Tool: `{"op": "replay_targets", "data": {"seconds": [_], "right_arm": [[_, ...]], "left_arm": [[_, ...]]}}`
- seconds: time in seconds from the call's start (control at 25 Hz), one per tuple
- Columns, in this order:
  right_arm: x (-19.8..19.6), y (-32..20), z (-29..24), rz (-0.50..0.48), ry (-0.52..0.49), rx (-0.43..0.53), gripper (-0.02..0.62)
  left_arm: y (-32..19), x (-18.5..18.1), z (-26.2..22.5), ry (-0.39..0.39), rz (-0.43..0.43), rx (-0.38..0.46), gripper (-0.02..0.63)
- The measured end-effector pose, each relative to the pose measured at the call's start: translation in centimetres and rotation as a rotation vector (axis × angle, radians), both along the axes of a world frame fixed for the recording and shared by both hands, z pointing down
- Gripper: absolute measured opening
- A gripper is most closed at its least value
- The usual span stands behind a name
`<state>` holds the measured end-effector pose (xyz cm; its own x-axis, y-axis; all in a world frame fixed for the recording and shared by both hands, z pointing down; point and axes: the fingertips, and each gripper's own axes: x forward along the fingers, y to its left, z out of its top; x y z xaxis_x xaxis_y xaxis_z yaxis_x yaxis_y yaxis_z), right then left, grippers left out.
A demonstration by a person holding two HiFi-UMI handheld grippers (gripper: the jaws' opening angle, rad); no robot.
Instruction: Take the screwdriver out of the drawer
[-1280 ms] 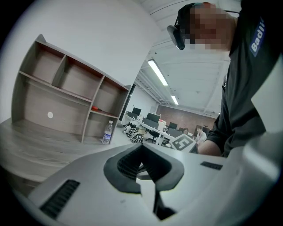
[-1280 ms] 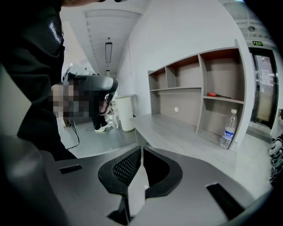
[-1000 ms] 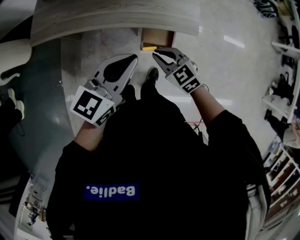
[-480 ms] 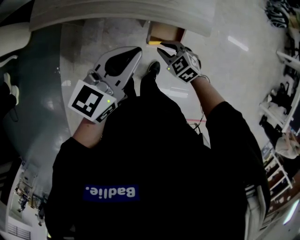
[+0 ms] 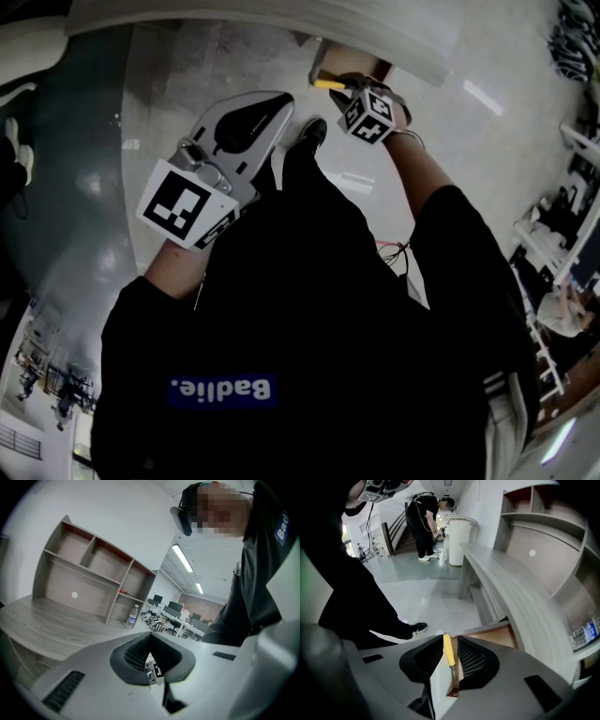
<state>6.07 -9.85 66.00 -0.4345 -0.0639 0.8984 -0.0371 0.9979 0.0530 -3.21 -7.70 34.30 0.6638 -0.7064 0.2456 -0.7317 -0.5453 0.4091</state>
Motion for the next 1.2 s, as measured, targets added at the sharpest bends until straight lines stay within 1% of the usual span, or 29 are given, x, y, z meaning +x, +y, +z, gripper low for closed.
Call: {"op": "replay_targets", "data": {"seconds": [0.16, 0.28, 0.4, 0.52, 0.72, 1.2], "right_arm": [[0.2, 0.2, 3.0, -0.056, 0.077, -0.018, 0.120], [0.5, 0.4, 4.5, -0.102, 0.131, -0.012, 0.129], [0.7, 0.4, 5.4, -0.166, 0.172, 0.006, 0.135], [0.9, 0.4, 6.6, -0.198, 0.204, 0.001, 0.140], [1.1, 0.3, 8.3, -0.217, 0.235, -0.014, 0.141], [0.3, -0.3, 10.0, -0.184, 0.221, -0.058, 0.140]], "left_arm": [[-0.1, -0.8, 1.0, -0.005, -0.007, -0.014, -0.002], [0.1, -1.1, 1.3, -0.014, -0.008, -0.027, -0.002], [0.3, -1.4, 1.5, -0.015, -0.007, -0.043, -0.002], [0.3, -2.0, 1.8, -0.016, -0.015, -0.048, -0.002], [0.4, -2.8, 2.4, -0.022, -0.033, -0.054, -0.002], [1.5, -3.4, 3.4, -0.027, -0.061, -0.072, -0.002]]}}
